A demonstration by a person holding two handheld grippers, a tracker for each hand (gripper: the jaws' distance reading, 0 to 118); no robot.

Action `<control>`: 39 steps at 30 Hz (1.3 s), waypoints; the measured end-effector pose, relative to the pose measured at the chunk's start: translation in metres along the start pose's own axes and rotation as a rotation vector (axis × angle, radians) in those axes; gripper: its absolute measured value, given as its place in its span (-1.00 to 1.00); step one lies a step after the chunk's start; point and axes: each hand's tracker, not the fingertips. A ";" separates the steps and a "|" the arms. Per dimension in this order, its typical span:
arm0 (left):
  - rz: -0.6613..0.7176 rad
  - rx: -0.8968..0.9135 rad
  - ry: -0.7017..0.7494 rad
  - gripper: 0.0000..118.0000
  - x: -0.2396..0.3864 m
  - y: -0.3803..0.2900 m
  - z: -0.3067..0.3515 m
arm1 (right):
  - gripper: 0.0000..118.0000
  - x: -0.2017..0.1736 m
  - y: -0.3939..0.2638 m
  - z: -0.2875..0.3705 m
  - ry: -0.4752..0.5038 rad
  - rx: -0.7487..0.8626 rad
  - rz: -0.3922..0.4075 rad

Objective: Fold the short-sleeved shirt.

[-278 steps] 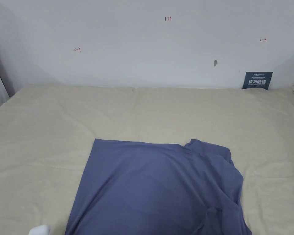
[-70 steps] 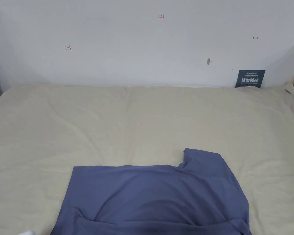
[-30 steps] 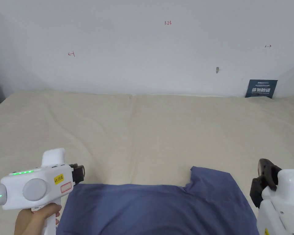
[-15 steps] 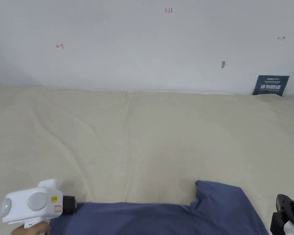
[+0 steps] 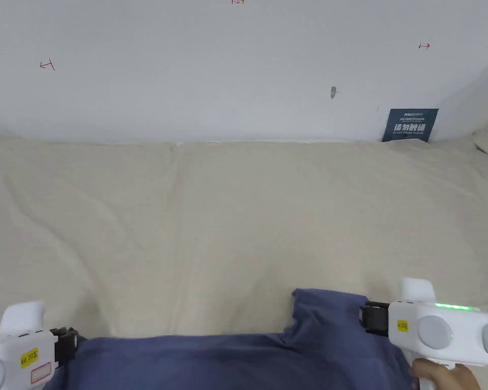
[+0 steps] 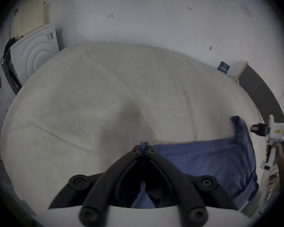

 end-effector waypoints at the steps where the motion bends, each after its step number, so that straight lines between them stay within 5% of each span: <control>1: -0.003 0.002 -0.002 -0.96 0.002 -0.001 0.005 | 0.37 -0.004 0.000 -0.010 -0.025 -0.020 0.028; 2: -0.006 0.004 -0.003 -0.96 0.003 -0.002 0.008 | 0.26 -0.006 0.000 -0.016 -0.032 -0.035 0.058; 3: -0.010 0.006 -0.005 -0.96 0.004 -0.003 0.010 | -0.06 -0.009 -0.003 -0.020 -0.037 -0.033 0.078; 4: -0.015 0.007 -0.008 -0.96 0.006 -0.003 0.012 | -0.75 -0.013 -0.007 -0.023 -0.048 -0.051 0.108; 5: -0.021 0.003 -0.006 -0.96 0.008 -0.004 0.014 | -1.00 -0.016 -0.011 -0.025 -0.062 -0.062 0.137; 10: 0.010 0.014 -0.009 -0.96 0.001 -0.007 0.023 | -1.00 -0.016 -0.023 0.010 -0.047 -0.005 0.122; 16: 0.051 0.057 -0.011 -0.96 -0.001 -0.021 0.063 | -1.00 0.000 -0.043 0.117 0.065 0.184 0.055; 26: 0.090 0.093 -0.012 -0.96 -0.022 -0.080 0.141 | -1.00 0.028 -0.123 0.263 0.146 0.310 0.052; 39: 0.127 -0.075 0.038 -0.96 -0.041 -0.206 0.132 | -1.00 0.053 -0.259 0.235 0.075 0.068 -0.077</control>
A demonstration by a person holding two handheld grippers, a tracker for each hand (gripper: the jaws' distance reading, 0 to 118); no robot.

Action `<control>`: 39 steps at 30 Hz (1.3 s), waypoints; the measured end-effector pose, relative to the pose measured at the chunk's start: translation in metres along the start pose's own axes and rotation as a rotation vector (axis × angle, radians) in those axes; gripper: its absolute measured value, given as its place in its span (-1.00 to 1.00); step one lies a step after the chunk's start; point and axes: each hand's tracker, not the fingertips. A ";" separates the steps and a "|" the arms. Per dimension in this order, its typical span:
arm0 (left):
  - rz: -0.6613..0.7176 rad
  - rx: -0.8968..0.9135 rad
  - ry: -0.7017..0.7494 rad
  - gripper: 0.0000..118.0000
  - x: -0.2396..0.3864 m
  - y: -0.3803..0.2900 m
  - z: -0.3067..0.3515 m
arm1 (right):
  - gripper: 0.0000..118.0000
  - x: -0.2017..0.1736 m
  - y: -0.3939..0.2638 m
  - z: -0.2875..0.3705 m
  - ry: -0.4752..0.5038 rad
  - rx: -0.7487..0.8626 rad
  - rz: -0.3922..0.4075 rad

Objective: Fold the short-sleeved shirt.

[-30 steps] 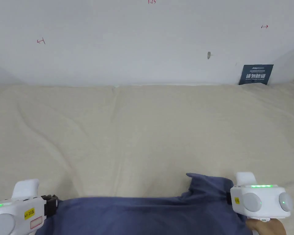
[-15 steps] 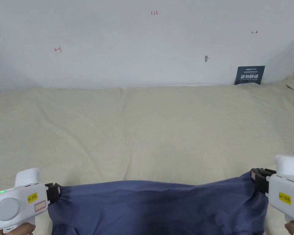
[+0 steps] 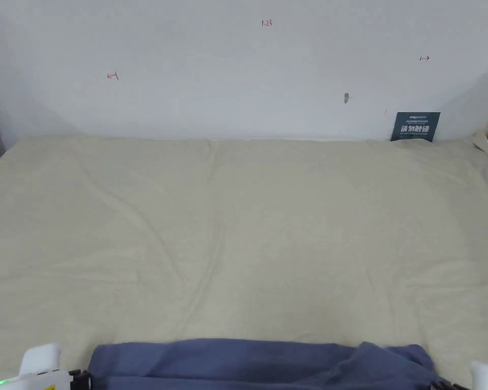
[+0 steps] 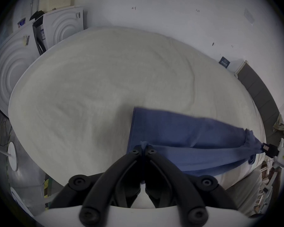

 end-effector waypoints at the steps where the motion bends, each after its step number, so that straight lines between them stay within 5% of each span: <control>1: -0.003 -0.013 0.002 -0.96 0.000 -0.007 -0.003 | -1.00 0.003 -0.007 -0.007 -0.006 -0.018 -0.015; 6: 0.041 -0.043 0.011 -0.93 -0.002 -0.021 -0.014 | -0.97 0.005 -0.019 -0.017 -0.045 -0.046 -0.033; 7: 0.063 -0.038 0.007 -0.78 -0.002 -0.020 -0.012 | -0.80 0.000 -0.017 -0.013 -0.052 -0.037 -0.024; 8: 0.088 -0.034 0.002 -0.47 -0.001 -0.017 -0.008 | -0.54 -0.004 -0.014 -0.008 -0.069 -0.011 0.006; 10: 0.137 -0.009 -0.032 0.63 0.002 -0.010 0.002 | 0.20 -0.015 -0.003 0.004 -0.068 0.042 0.051; 11: 0.152 0.020 -0.052 0.81 0.006 -0.005 0.009 | 0.40 -0.022 0.005 0.012 -0.065 0.078 0.070; 20: -0.036 0.488 -0.112 0.81 0.092 0.056 0.103 | 0.43 -0.108 0.077 0.091 0.025 0.562 0.190; 24: -0.128 0.685 -0.072 0.68 0.127 0.057 0.129 | 0.34 -0.134 0.084 0.113 0.006 0.719 0.217; 27: -0.193 0.791 -0.081 -0.33 0.142 0.050 0.140 | -0.11 -0.146 0.082 0.121 -0.043 0.798 0.232; 29: -0.187 0.814 -0.110 -0.74 0.148 0.048 0.144 | -0.39 -0.153 0.080 0.123 -0.049 0.805 0.255; 30: -0.184 0.811 -0.102 -1.00 0.152 0.046 0.143 | -1.00 -0.156 0.080 0.123 -0.050 0.814 0.261; 39: -0.190 0.676 -0.189 -1.00 0.140 0.054 0.134 | -1.00 -0.157 0.074 0.119 -0.047 0.800 0.254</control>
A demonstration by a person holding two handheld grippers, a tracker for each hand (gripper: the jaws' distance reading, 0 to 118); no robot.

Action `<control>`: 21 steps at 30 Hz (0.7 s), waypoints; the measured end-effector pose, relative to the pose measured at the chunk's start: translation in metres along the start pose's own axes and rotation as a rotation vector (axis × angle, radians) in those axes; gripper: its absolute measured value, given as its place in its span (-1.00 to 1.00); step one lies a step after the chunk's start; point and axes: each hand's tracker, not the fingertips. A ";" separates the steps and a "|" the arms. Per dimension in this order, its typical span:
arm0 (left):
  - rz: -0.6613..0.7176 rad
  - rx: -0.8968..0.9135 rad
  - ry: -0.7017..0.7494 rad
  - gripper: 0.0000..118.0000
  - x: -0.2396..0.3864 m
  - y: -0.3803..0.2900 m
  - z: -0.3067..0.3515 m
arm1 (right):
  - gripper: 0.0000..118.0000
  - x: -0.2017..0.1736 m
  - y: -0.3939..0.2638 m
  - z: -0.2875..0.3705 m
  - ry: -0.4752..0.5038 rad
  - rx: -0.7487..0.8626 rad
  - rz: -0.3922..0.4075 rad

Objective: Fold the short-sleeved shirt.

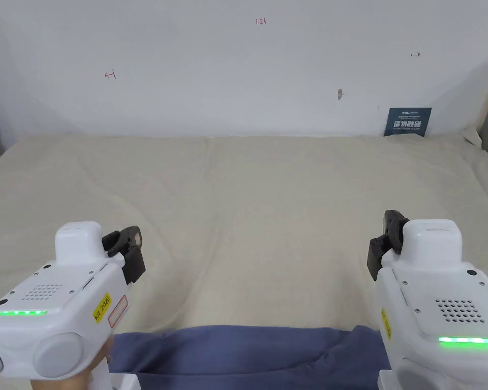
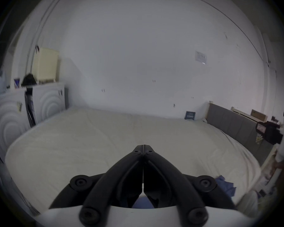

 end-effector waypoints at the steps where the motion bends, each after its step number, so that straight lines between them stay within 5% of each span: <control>1: 0.044 -0.050 -0.034 -1.00 -0.009 -0.001 -0.003 | -1.00 0.000 -0.002 -0.001 0.006 -0.008 -0.006; 7: 0.459 -0.353 -0.261 -1.00 -0.088 -0.026 -0.019 | -1.00 -0.005 -0.010 -0.004 0.018 -0.055 0.013; 12: 0.505 -0.511 -0.254 -0.99 -0.143 -0.057 -0.024 | -1.00 -0.011 -0.015 -0.011 0.023 -0.085 0.018; 17: 0.630 -0.636 -0.185 0.28 -0.197 -0.094 -0.031 | -1.00 -0.021 -0.022 -0.019 0.025 -0.119 0.028; 21: 0.620 -0.692 -0.153 0.68 -0.219 -0.117 -0.039 | -1.00 -0.028 -0.028 -0.025 0.021 -0.152 0.023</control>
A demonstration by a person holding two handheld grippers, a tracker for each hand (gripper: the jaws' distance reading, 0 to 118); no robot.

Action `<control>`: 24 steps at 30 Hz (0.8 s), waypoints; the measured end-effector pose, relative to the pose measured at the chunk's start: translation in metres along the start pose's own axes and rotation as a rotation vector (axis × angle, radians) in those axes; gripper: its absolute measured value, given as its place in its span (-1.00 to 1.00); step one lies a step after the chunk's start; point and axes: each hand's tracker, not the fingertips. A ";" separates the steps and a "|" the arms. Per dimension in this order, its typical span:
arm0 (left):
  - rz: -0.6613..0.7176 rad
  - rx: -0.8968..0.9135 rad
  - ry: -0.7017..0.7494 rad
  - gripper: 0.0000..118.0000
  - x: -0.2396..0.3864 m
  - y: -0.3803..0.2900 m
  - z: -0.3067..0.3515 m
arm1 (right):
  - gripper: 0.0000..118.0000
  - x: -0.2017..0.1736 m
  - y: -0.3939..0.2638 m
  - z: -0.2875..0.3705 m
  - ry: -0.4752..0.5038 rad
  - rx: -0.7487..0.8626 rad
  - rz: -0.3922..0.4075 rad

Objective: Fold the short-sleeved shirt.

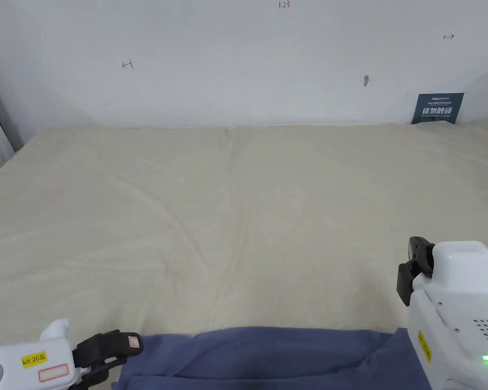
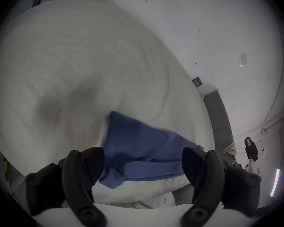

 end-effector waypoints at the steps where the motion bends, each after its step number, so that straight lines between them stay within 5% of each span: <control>1: 0.010 -0.002 0.010 0.68 0.002 -0.006 -0.002 | -1.00 -0.001 -0.002 -0.002 -0.001 -0.007 0.001; 7: 0.017 -0.037 0.040 0.60 -0.010 -0.012 -0.026 | -1.00 -0.009 -0.009 -0.011 -0.009 -0.051 0.018; 10: 0.005 -0.068 0.051 0.15 -0.033 -0.004 -0.051 | -1.00 -0.009 -0.012 -0.015 -0.017 -0.067 0.023; 13: -0.034 -0.041 0.049 -0.07 -0.029 -0.007 -0.053 | -1.00 -0.008 -0.013 -0.020 -0.026 -0.081 0.033; 16: -0.061 -0.065 0.048 -0.60 -0.021 -0.010 -0.066 | -1.00 -0.008 -0.013 -0.022 -0.031 -0.087 0.031; 19: -0.125 -0.061 0.105 -0.82 -0.012 -0.014 -0.073 | -1.00 -0.006 -0.012 -0.022 -0.032 -0.087 0.030; 24: -0.185 0.029 0.124 -0.86 0.007 -0.015 -0.048 | -1.00 0.000 -0.010 -0.019 -0.037 -0.077 0.028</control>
